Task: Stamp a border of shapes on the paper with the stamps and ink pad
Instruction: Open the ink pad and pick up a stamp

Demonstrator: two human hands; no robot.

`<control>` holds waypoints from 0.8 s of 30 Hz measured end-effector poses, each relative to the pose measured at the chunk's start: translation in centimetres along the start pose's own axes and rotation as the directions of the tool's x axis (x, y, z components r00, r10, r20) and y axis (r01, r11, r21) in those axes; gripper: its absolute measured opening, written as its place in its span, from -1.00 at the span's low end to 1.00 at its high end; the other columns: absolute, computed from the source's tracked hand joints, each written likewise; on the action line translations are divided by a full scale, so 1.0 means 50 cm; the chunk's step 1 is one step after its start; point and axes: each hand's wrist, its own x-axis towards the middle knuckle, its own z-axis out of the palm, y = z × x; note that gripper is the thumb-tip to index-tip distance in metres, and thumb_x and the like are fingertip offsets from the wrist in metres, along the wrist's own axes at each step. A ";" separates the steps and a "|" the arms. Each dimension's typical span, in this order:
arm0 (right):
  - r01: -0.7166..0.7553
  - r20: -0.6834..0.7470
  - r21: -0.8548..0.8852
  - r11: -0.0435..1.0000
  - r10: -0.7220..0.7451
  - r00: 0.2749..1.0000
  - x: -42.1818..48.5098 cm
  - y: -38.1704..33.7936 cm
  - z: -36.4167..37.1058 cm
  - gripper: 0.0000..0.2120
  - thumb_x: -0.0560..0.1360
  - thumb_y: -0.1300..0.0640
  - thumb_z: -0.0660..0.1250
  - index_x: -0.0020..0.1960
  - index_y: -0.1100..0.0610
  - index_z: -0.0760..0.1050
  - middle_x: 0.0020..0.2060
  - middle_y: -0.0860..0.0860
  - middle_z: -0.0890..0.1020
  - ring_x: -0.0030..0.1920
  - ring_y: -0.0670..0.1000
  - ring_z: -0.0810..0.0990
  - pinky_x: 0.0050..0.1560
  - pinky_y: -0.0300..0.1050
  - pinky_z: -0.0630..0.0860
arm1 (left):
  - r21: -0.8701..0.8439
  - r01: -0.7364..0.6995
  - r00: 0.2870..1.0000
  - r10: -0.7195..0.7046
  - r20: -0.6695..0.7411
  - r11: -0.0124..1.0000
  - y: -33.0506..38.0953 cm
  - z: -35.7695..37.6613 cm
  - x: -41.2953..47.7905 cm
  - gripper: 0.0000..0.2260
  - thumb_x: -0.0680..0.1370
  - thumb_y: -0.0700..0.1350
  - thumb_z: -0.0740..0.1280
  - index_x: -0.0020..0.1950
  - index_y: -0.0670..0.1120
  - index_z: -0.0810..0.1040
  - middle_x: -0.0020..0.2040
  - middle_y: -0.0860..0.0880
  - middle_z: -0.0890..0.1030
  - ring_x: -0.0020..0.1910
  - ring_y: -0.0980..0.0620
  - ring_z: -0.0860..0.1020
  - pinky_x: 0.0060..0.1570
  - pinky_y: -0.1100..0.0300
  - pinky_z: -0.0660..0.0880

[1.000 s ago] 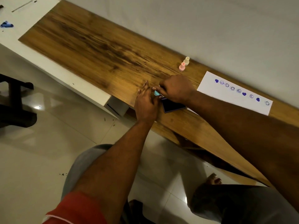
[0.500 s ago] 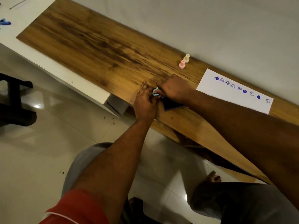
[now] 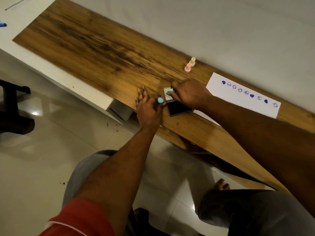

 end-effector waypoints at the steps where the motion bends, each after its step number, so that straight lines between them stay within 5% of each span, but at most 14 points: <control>1: -0.008 0.001 -0.005 1.000 0.008 1.000 -0.010 0.004 0.000 -0.52 0.68 -0.25 0.03 0.23 0.11 0.47 -0.04 0.12 0.67 -0.19 0.05 0.55 -0.23 -0.09 0.46 | 0.013 0.004 1.000 -0.004 0.000 1.000 0.000 -0.002 -0.001 -0.64 0.62 0.10 0.44 0.37 0.02 0.66 0.71 -0.14 0.16 0.72 -0.13 0.03 0.67 -0.12 -0.01; 8: -0.069 -0.021 -0.024 0.997 0.068 0.997 -0.066 0.025 0.009 -0.45 0.65 -0.31 0.06 0.07 0.08 0.62 -0.08 0.09 0.71 -0.19 0.04 0.62 -0.36 -0.21 0.32 | 0.047 -0.007 0.999 0.005 0.039 0.999 -0.001 -0.010 -0.011 -0.49 0.62 0.17 0.42 0.52 0.02 0.53 0.71 -0.11 0.15 0.72 -0.13 0.02 0.68 -0.18 -0.04; 12: -0.153 0.013 -0.031 0.988 0.154 0.988 -0.085 0.022 0.017 -0.44 0.63 -0.33 0.07 0.08 0.07 0.64 -0.12 0.06 0.70 -0.27 -0.04 0.51 -0.36 -0.24 0.27 | 0.165 -0.238 0.971 0.230 0.071 0.957 0.000 -0.007 -0.022 -0.35 0.59 0.38 0.27 0.56 0.02 0.48 0.71 -0.14 0.17 0.72 -0.19 0.00 0.66 -0.28 -0.11; 15: -0.174 0.072 -0.032 0.984 0.176 0.982 -0.096 0.021 0.020 -0.41 0.62 -0.35 0.06 0.17 0.07 0.63 -0.05 0.05 0.71 -0.20 -0.01 0.58 -0.29 -0.20 0.39 | 0.239 -0.370 0.928 0.346 0.138 0.897 0.012 0.007 -0.023 -0.22 0.50 0.52 0.22 0.58 0.07 0.46 0.73 -0.15 0.07 0.72 -0.23 -0.09 0.63 -0.30 -0.17; 18: -0.187 0.127 -0.079 0.979 0.196 0.972 -0.094 0.007 0.009 -0.40 0.62 -0.36 0.06 0.19 0.09 0.62 -0.06 0.05 0.69 -0.19 -0.02 0.57 -0.24 -0.20 0.46 | 0.236 -0.328 0.942 0.297 0.158 0.915 0.013 0.015 -0.021 -0.33 0.50 0.48 0.31 0.50 0.15 0.54 0.74 -0.13 0.01 0.72 -0.22 -0.15 0.63 -0.32 -0.20; 20: -0.188 0.047 -0.131 0.973 0.195 0.980 -0.082 -0.003 -0.021 -0.42 0.63 -0.35 0.05 0.10 0.09 0.63 -0.20 0.04 0.63 -0.28 -0.04 0.48 -0.38 -0.24 0.26 | 0.231 -0.300 0.950 0.267 0.164 0.925 0.008 0.016 -0.019 -0.36 0.48 0.48 0.35 0.46 0.19 0.56 0.75 -0.11 0.00 0.71 -0.22 -0.18 0.62 -0.29 -0.26; 24: -0.281 -0.397 -0.153 0.947 0.202 0.895 -0.047 -0.018 -0.090 -0.49 0.63 -0.29 0.08 -0.17 0.05 0.58 -0.46 -0.08 0.36 -0.48 -0.07 0.32 -0.38 -0.31 -0.01 | 0.207 -0.279 0.956 0.251 0.152 0.938 0.006 0.016 -0.016 -0.34 0.44 0.52 0.34 0.43 0.20 0.59 0.75 -0.13 0.01 0.71 -0.24 -0.20 0.62 -0.28 -0.26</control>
